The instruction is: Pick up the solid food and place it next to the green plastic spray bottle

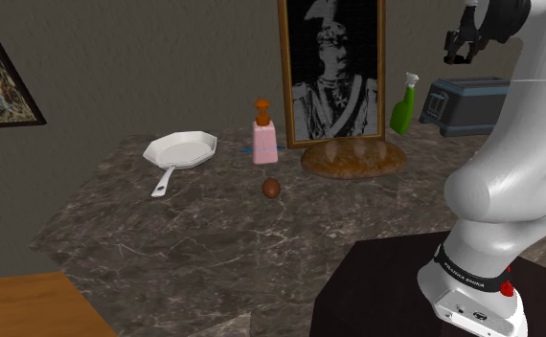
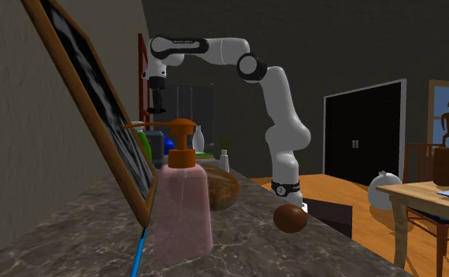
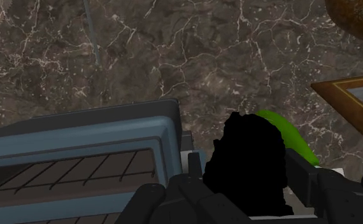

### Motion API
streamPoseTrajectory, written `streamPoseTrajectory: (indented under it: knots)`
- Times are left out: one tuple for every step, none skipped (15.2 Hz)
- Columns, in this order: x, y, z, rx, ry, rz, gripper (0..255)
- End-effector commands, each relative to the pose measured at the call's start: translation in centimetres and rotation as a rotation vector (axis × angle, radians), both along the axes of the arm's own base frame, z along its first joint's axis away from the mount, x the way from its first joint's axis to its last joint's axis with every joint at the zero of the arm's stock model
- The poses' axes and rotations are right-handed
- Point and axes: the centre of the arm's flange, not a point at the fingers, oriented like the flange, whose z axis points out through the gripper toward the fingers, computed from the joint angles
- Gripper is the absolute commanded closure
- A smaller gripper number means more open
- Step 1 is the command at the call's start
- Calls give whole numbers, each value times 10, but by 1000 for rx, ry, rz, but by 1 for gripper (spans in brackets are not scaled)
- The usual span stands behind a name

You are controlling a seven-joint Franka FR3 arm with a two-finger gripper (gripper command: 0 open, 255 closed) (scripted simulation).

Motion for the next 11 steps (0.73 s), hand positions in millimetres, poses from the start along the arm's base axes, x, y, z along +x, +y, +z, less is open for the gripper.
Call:
streamPoseTrajectory:
  knots:
    - [0, -1, -11, -1, 0, 0, 255]
    - [0, -1, -17, -1, 0, 0, 255]
    - [0, -1, -22, -1, 0, 0, 255]
    - [0, -1, -27, -1, 0, 0, 255]
    - [0, -1, -33, -1, 0, 0, 255]
    - [0, -1, -38, -1, 0, 0, 255]
    - [0, -1, -43, -1, 0, 0, 255]
    - [0, -1, -48, -1, 0, 0, 255]
    - [0, -1, -54, -1, 0, 0, 255]
    - [0, -1, -59, -1, 0, 0, 255]
    - [0, -1, -64, -1, 0, 0, 255]
